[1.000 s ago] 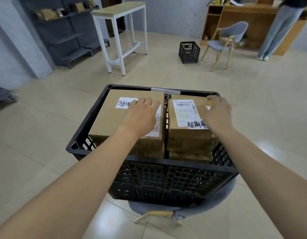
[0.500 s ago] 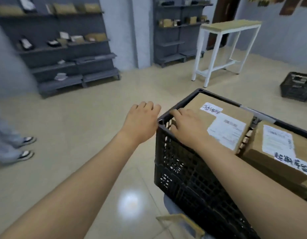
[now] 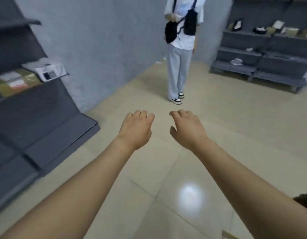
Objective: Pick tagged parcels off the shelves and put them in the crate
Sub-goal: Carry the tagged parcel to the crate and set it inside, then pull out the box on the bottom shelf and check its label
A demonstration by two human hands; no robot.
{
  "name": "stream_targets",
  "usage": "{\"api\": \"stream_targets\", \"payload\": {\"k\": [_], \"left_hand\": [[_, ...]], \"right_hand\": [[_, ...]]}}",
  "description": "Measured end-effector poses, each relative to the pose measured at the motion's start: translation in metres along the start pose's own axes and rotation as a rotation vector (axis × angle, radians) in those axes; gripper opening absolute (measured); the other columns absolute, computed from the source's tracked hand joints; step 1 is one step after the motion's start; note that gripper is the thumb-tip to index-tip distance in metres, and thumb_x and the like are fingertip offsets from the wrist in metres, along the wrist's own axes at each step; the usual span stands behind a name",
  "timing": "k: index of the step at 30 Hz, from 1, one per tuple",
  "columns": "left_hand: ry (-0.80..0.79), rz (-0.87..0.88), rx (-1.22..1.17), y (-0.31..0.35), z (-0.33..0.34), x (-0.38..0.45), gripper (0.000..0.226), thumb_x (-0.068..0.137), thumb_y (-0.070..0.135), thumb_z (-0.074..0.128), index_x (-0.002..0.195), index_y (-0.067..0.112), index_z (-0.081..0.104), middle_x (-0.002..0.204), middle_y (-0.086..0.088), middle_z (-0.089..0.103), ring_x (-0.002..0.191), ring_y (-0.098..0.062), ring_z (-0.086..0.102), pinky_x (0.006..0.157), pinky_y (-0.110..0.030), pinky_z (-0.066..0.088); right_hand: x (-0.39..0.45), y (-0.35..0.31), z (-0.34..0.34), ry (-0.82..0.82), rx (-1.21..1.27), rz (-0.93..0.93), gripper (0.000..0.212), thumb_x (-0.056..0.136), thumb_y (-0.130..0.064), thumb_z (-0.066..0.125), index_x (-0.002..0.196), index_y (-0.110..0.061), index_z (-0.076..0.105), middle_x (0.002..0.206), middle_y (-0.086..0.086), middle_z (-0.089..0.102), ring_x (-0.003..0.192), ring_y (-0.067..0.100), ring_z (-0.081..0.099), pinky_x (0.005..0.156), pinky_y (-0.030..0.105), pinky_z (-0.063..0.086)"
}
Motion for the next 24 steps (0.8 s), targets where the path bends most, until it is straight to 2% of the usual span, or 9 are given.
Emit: {"api": "stream_targets", "payload": {"k": [3, 8, 12, 15, 19, 24], "left_hand": [[-0.027, -0.135, 0.031, -0.097, 0.007, -0.056, 0.036, 0.091, 0.022, 0.048, 0.127, 0.017, 0.050, 0.117, -0.006, 0.058, 0.109, -0.028, 0.054, 0.084, -0.038, 0.040], [-0.096, -0.428, 0.096, -0.302, 0.021, -0.199, 0.034, 0.094, 0.022, 0.047, 0.128, 0.017, 0.049, 0.120, -0.006, 0.056, 0.112, -0.027, 0.052, 0.087, -0.037, 0.037], [-0.189, -0.639, 0.148, -0.428, 0.022, -0.313, 0.038, 0.096, 0.023, 0.046, 0.133, 0.015, 0.045, 0.124, -0.008, 0.054, 0.115, -0.029, 0.050, 0.091, -0.039, 0.038], [-0.221, -0.778, 0.131, -0.502, 0.021, -0.379, 0.043, 0.098, 0.022, 0.045, 0.140, 0.015, 0.039, 0.130, -0.009, 0.051, 0.120, -0.029, 0.048, 0.095, -0.039, 0.037], [-0.248, -0.941, 0.122, -0.592, 0.030, -0.449, 0.041, 0.098, 0.022, 0.045, 0.138, 0.016, 0.041, 0.129, -0.009, 0.052, 0.120, -0.029, 0.048, 0.097, -0.039, 0.037], [-0.316, -1.054, 0.133, -0.708, 0.054, -0.506, 0.045, 0.098, 0.024, 0.045, 0.141, 0.013, 0.038, 0.133, -0.013, 0.050, 0.124, -0.032, 0.046, 0.101, -0.043, 0.037]], "right_hand": [[0.031, -0.115, 0.025, -0.012, 0.026, -0.151, 0.049, 0.092, -0.027, 0.050, 0.140, -0.017, 0.044, 0.131, 0.007, 0.054, 0.120, 0.033, 0.047, 0.097, 0.040, 0.038], [0.062, -0.370, 0.073, -0.086, 0.083, -0.454, 0.049, 0.093, -0.028, 0.049, 0.141, -0.017, 0.042, 0.133, 0.008, 0.053, 0.123, 0.032, 0.045, 0.098, 0.040, 0.036], [0.063, -0.537, 0.095, -0.141, 0.103, -0.627, 0.049, 0.096, -0.026, 0.049, 0.143, -0.016, 0.039, 0.135, 0.009, 0.051, 0.126, 0.032, 0.044, 0.103, 0.042, 0.037], [0.063, -0.640, 0.107, -0.199, 0.105, -0.745, 0.053, 0.096, -0.024, 0.048, 0.147, -0.016, 0.035, 0.140, 0.009, 0.049, 0.130, 0.032, 0.043, 0.105, 0.041, 0.036], [0.072, -0.759, 0.123, -0.226, 0.107, -0.883, 0.055, 0.096, -0.024, 0.049, 0.148, -0.016, 0.034, 0.143, 0.009, 0.047, 0.131, 0.031, 0.042, 0.107, 0.040, 0.036], [0.109, -0.890, 0.158, -0.235, 0.106, -1.000, 0.051, 0.095, -0.023, 0.050, 0.144, -0.016, 0.040, 0.137, 0.010, 0.052, 0.127, 0.031, 0.046, 0.102, 0.039, 0.037]]}}
Point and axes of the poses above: each hand's wrist, its own x-axis towards the middle knuckle, its own z-axis out of the palm, y = z × x, the point moved 6 cm from there along x, towards the middle knuckle
